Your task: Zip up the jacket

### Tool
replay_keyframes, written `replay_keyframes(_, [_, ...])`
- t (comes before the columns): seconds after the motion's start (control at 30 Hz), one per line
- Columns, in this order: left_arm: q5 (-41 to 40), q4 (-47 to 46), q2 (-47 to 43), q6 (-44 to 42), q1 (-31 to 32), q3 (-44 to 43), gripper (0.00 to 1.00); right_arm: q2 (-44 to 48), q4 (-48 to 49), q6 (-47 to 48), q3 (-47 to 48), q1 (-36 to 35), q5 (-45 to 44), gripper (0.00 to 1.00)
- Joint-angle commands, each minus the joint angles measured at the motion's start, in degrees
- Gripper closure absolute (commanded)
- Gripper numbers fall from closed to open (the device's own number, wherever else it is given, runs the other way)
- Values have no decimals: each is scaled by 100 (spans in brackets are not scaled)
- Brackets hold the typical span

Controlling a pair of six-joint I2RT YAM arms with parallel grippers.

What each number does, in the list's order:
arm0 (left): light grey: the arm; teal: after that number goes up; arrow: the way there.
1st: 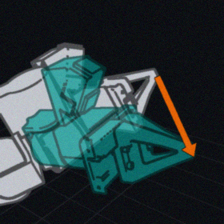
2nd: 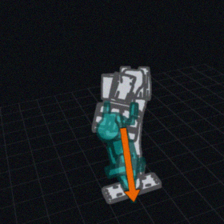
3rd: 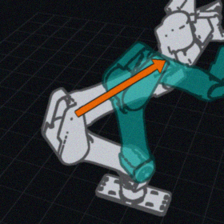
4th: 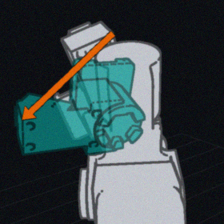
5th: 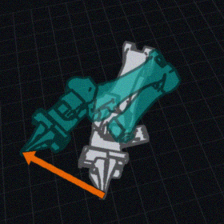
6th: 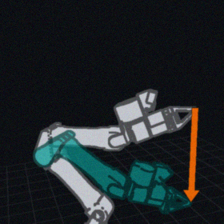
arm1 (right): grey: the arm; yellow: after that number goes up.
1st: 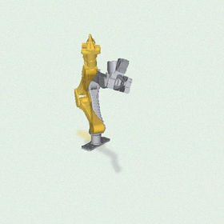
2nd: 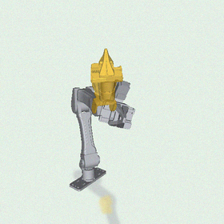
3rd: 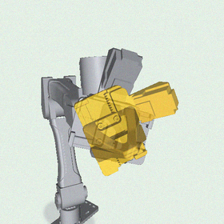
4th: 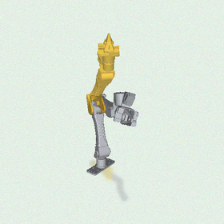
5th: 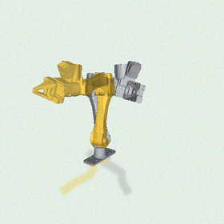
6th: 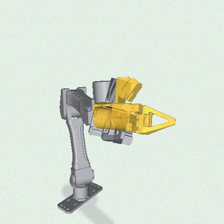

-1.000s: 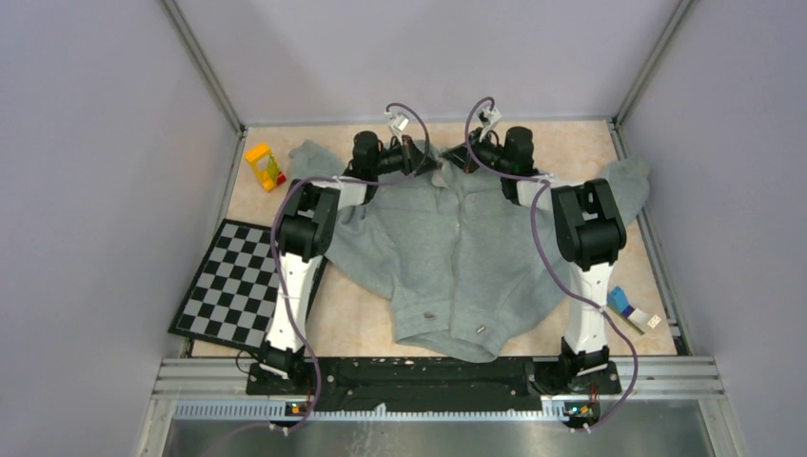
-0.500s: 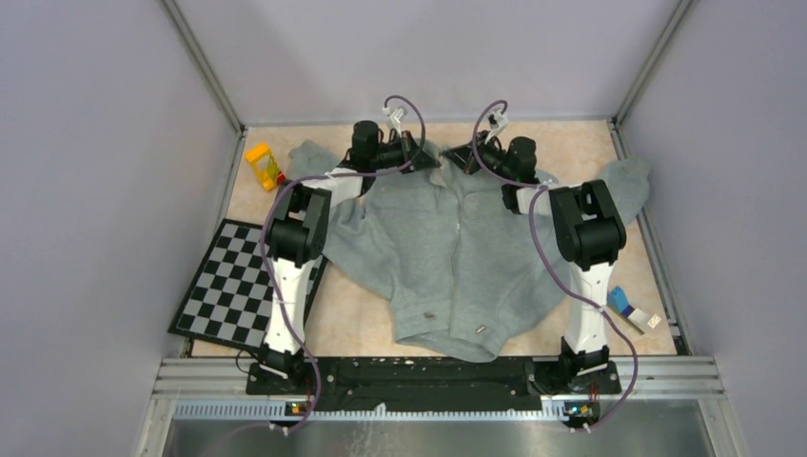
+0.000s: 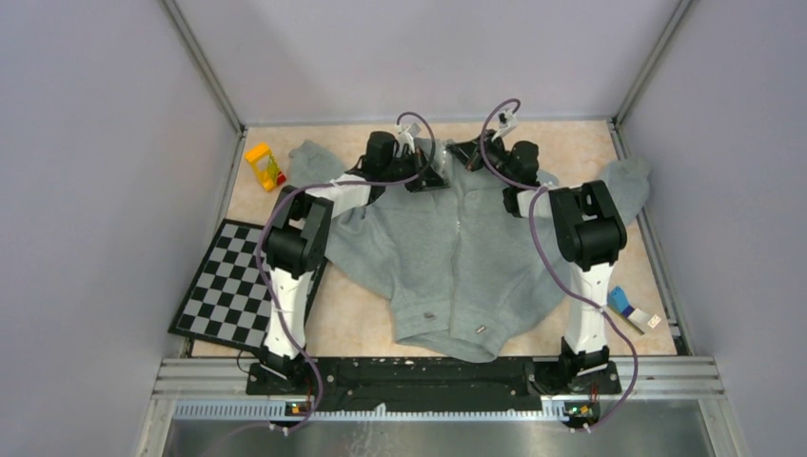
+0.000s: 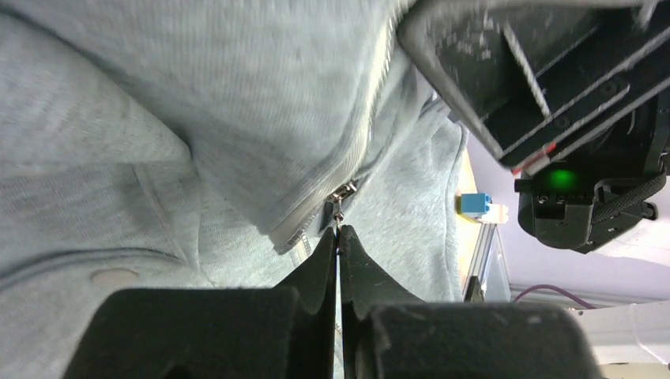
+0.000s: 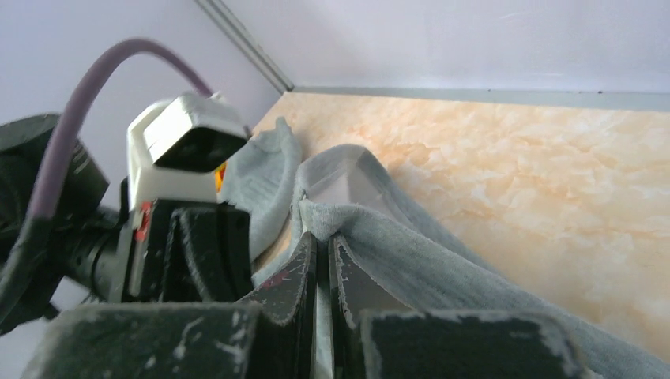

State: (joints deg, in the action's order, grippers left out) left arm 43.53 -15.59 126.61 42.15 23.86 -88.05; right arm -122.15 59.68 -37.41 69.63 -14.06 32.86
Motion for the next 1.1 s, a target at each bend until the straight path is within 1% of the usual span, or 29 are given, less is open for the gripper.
replay_keyframes(0.0, [-170, 932, -697, -467, 323, 382, 100, 472, 766, -256, 190, 146, -724, 100])
replay_keyframes(0.1, [-246, 1495, -900, -750, 508, 596, 100, 452, 732, -316, 187, 206, -979, 100])
replay_keyframes(0.2, [-321, 1533, -1213, -786, 640, 1115, 100, 378, 755, -400, 215, 238, -1261, 100])
replay_keyframes(0.4, [-753, 1533, -2046, -590, 1090, 2317, 100, 208, 326, -189, 637, 246, -1718, 100])
replay_keyframes(0.57, [-1009, 1868, -2892, -288, 1484, 3336, 100, 103, 285, -52, 715, 255, -1748, 100])
replay_keyframes(0.67, [-1128, 1875, -3340, 56, 1806, 3862, 100, 29, 107, 77, 809, 271, -1757, 100])
replay_keyframes(0.73, [-1148, 1926, -3602, 192, 1970, 4061, 100, 1, 141, 100, 795, 272, -1726, 100])
replay_keyframes(0.8, [-1052, 1800, -3823, 236, 1991, 4147, 100, -2, 184, 100, 747, 278, -1663, 100])
replay_keyframes(0.9, [-818, 1606, -3893, -76, 1898, 3861, 100, 39, 176, 188, 669, 276, -1449, 100])
replay_keyframes(0.93, [-789, 1485, -3825, -158, 1815, 3681, 93, 54, 182, 205, 640, 274, -1382, 100])
replay_keyframes(0.97, [-819, 1430, -3729, -218, 1710, 3477, 83, 71, 216, 216, 606, 278, -1327, 100])
replay_keyframes(1.0, [-876, 1352, -3618, -237, 1577, 3238, 71, 89, 246, 225, 568, 273, -1270, 100])
replay_keyframes(1.07, [-1115, 1040, -3358, -349, 1374, 2905, 43, 147, 248, 240, 472, 280, -1279, 100])
